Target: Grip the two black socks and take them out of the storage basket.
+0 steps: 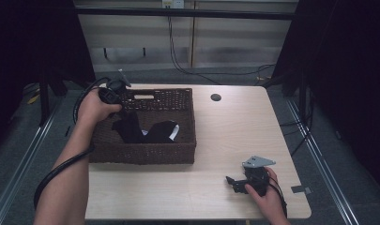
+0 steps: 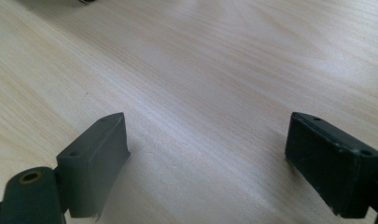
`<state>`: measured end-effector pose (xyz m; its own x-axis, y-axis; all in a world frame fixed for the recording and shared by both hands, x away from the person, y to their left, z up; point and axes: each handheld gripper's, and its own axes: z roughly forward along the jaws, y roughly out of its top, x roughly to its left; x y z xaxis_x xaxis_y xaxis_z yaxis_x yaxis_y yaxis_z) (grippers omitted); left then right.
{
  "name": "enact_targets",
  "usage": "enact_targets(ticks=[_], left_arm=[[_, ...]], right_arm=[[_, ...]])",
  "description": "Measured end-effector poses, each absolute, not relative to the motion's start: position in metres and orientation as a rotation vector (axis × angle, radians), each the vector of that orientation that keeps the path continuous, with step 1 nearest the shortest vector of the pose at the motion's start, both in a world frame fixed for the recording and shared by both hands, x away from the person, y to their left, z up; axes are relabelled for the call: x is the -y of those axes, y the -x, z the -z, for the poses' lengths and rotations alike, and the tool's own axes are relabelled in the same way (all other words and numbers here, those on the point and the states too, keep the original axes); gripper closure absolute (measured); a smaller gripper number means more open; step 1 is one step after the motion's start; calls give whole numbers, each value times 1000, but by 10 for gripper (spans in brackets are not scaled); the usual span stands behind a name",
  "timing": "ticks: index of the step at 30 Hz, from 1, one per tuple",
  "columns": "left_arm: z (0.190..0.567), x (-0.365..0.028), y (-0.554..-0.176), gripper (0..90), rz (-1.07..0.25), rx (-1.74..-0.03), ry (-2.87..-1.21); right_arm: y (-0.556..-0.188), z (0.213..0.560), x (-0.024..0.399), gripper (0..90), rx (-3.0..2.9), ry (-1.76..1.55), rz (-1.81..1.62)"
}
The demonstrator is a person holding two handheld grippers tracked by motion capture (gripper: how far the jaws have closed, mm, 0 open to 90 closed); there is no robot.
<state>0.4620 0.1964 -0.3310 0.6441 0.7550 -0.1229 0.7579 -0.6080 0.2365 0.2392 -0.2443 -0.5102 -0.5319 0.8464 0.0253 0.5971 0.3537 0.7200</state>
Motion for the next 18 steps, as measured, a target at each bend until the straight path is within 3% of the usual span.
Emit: enact_targets(ticks=[18], left_arm=[[252,-195,-442,870,-11,-1123,-2632]], right_arm=[[-239,510,244,124,-2272,-1271,-982]])
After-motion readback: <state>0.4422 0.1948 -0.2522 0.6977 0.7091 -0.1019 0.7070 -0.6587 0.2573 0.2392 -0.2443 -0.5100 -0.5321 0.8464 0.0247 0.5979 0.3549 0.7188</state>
